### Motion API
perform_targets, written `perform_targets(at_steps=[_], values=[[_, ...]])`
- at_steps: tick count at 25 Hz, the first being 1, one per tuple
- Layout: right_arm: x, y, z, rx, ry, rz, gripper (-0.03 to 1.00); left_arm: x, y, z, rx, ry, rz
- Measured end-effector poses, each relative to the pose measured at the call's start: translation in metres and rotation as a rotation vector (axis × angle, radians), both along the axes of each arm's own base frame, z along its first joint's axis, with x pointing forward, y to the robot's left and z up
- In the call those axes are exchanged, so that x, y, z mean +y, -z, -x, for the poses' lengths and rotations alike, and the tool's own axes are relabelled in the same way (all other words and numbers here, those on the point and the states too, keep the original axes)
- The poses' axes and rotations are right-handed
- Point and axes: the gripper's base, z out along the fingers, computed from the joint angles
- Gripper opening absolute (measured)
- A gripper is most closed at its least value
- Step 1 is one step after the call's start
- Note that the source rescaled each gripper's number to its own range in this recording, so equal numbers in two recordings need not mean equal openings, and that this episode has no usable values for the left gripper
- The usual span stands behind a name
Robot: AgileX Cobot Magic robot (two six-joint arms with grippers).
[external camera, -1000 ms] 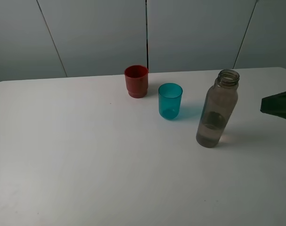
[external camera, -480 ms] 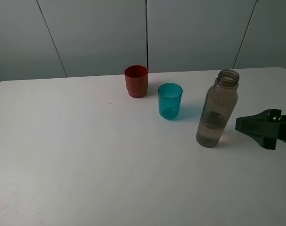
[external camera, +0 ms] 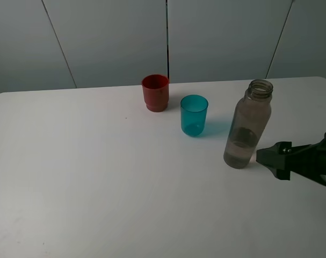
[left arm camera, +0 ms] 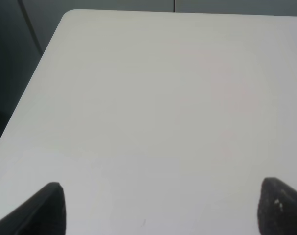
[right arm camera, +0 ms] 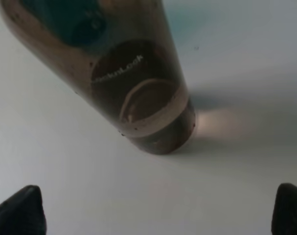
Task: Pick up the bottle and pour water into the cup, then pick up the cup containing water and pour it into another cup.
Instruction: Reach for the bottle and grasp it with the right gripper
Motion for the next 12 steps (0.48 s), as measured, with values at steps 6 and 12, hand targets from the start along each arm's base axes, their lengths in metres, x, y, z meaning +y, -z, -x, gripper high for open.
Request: perform_targets(at_steps=[6, 12], values=[[-0.004, 0.012, -0.006, -0.018, 0.032, 0.056, 1.00, 0.000, 0.000, 0.000, 0.000, 0.000, 0.000], [-0.009, 0.020, -0.005, -0.046, 0.055, 0.089, 1.00, 0.000, 0.000, 0.000, 0.000, 0.000, 0.000]])
